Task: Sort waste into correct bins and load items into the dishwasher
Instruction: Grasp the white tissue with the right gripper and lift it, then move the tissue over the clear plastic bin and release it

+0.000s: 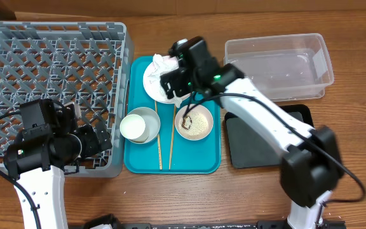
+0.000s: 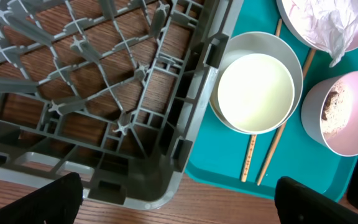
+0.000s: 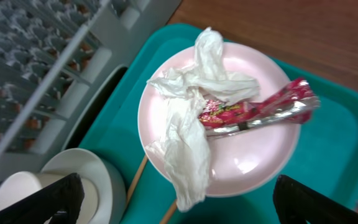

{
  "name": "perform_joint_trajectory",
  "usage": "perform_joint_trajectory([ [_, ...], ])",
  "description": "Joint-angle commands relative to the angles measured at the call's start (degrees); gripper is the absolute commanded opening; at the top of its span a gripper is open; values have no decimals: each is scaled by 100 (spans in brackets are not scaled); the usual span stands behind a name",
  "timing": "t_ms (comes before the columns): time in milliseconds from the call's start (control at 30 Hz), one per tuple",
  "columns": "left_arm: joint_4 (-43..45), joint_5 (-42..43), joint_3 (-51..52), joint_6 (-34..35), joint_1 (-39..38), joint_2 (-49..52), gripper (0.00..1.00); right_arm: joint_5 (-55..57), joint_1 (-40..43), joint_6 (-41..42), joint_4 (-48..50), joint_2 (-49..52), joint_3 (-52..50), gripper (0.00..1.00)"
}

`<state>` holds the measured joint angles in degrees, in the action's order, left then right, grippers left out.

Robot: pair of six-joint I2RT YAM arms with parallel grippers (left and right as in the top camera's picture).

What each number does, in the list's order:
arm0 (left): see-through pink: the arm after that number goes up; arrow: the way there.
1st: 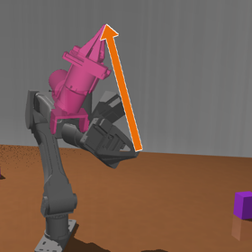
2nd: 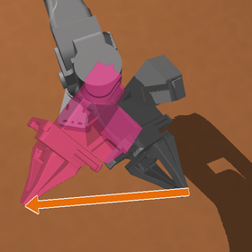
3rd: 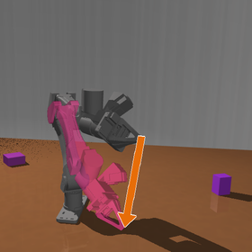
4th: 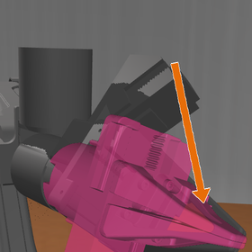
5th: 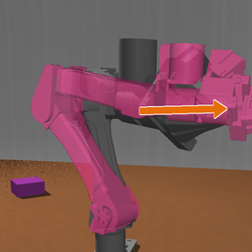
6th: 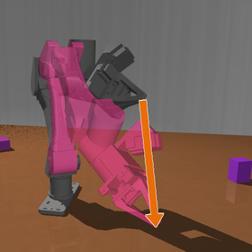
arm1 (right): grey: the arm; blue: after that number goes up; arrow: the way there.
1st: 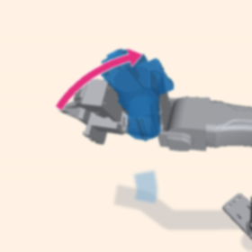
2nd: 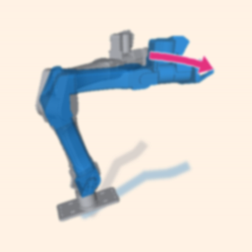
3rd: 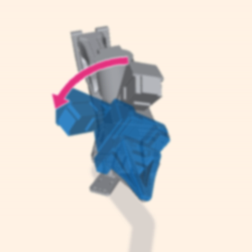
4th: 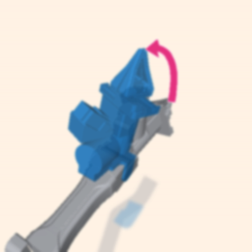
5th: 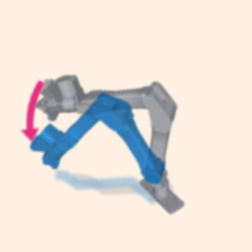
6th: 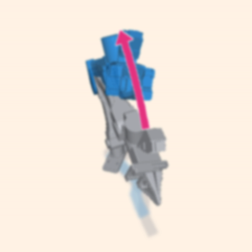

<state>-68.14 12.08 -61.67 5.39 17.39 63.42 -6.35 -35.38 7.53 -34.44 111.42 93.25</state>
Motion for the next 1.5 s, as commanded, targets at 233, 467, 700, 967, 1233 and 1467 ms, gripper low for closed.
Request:
perform_joint_trajectory([
  [233,7,129,-151,-157,26,-92,100,177,-122,498,354,1211,109,75],
  [467,48,127,-151,-157,26,-92,100,48,-203,492,323,1346,109,52],
  [700,46,129,-151,-157,26,-92,100,55,-181,492,44,1233,208,4],
  [967,70,109,-151,-157,26,-92,100,380,175,492,-938,345,1014,4],
  [1233,92,-63,-151,-157,26,-92,99,573,1062,494,-1582,-496,1113,4],
  [1467,109,-63,-151,-157,26,-92,100,717,1963,640,-1915,-505,1095,4],
])
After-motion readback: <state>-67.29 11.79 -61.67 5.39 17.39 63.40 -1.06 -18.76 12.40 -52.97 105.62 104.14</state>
